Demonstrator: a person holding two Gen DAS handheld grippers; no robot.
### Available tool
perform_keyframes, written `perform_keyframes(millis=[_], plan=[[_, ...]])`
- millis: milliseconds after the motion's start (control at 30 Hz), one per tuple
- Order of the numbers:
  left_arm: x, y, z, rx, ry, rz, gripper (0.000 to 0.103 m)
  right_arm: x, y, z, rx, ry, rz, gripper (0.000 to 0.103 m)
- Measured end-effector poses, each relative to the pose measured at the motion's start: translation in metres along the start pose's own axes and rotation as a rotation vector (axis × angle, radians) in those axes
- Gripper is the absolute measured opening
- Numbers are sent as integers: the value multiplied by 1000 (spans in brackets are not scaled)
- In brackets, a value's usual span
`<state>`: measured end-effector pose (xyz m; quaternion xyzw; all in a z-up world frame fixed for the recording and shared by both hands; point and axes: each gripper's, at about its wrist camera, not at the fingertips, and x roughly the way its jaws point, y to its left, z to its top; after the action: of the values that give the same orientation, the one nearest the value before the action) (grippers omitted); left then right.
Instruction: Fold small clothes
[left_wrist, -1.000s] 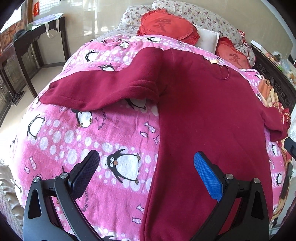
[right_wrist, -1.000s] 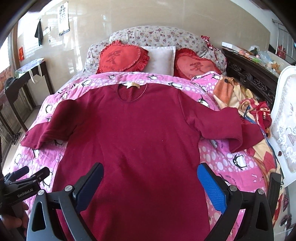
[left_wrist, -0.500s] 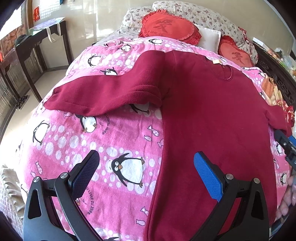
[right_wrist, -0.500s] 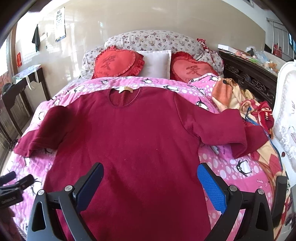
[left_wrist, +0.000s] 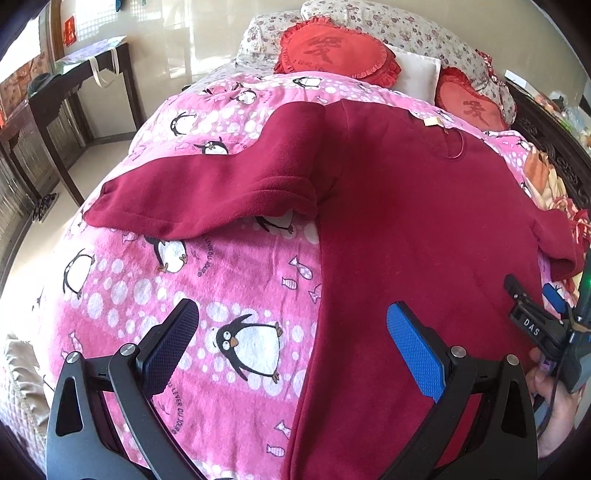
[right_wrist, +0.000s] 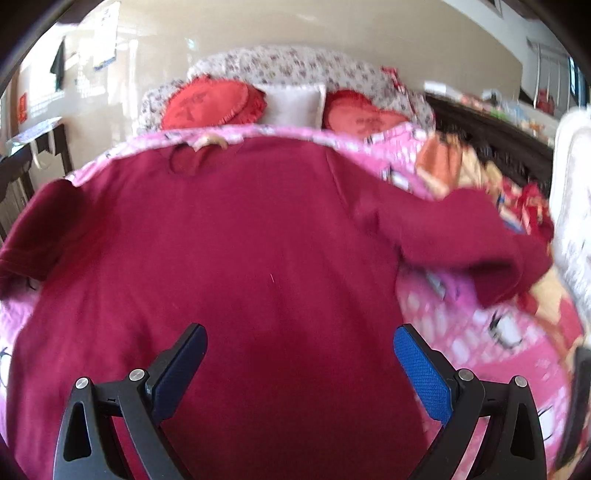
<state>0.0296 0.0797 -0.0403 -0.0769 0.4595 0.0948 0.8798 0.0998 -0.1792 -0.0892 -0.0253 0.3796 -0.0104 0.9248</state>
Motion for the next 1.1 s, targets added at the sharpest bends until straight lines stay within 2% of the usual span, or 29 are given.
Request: perform_keyframes(millis=[300,700,933,1100], plan=[[8,-5,0,7,15,-1,102,3,10,-6,-46,8,-20,100],[8,3,0,2,8,-8,102,3,11,-6,-38,12,-20,100],[13,33,2,-33,6,-9,102,3,12,-6,-42,11,-30,100],[13,80,8,-78,-28,-30,102,3,14,-6,-51,14,-42,100]])
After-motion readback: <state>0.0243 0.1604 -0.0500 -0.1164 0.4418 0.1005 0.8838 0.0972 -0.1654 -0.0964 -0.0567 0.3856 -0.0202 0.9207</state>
